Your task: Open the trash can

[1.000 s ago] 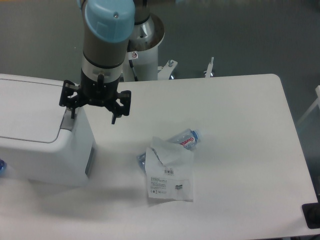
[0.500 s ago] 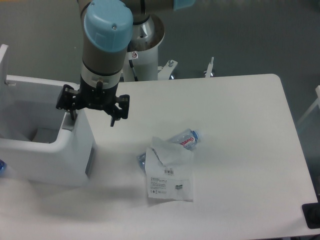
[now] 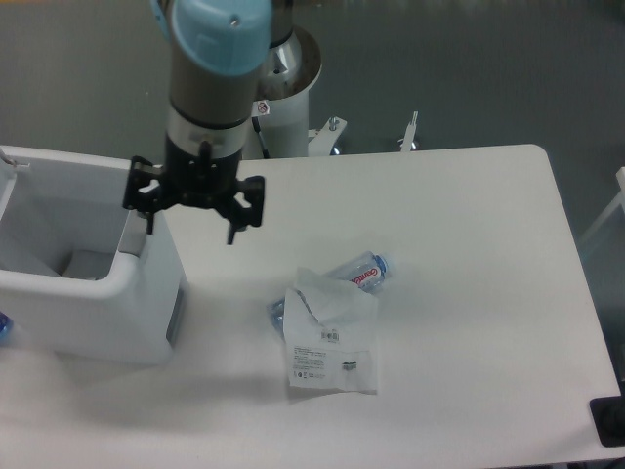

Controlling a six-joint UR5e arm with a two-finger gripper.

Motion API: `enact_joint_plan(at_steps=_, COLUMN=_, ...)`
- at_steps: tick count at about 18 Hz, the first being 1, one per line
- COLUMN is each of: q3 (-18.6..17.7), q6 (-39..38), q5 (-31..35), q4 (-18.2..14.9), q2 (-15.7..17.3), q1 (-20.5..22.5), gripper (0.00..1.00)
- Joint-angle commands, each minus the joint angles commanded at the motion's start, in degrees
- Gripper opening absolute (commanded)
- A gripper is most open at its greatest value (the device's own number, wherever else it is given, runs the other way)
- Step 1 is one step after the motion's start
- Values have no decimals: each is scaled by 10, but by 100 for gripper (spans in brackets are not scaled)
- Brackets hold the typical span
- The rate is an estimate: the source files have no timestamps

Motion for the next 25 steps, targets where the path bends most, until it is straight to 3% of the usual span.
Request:
enact_joint_plan(at_steps=3, q3=-9, q6=14, q5=1, q4=50, q2=-10, q1=41, gripper=100)
enact_joint_plan(at_steps=8, q3=-29, q6=115, q5=65, q4=62, q2=-40, q1=103, gripper=100)
enact_joint_plan(at_steps=14, q3=-82, q6=209, q5=79, q4=178, q2=-79, q1=175, gripper=100)
enact_joint_plan(at_steps=17, q3=-83, q6=261, q5=86, q4=180, q2=-98, q1=200, gripper=100)
enact_joint_plan(at_steps=22, q3=-102, q6=488, q5=175, q4=186, q2=-114, q1=222, gripper=100)
enact_joint_plan(at_steps=25, q3=-101, q6=532, q5=175, q4=202, q2=-122, q1=237, gripper=100)
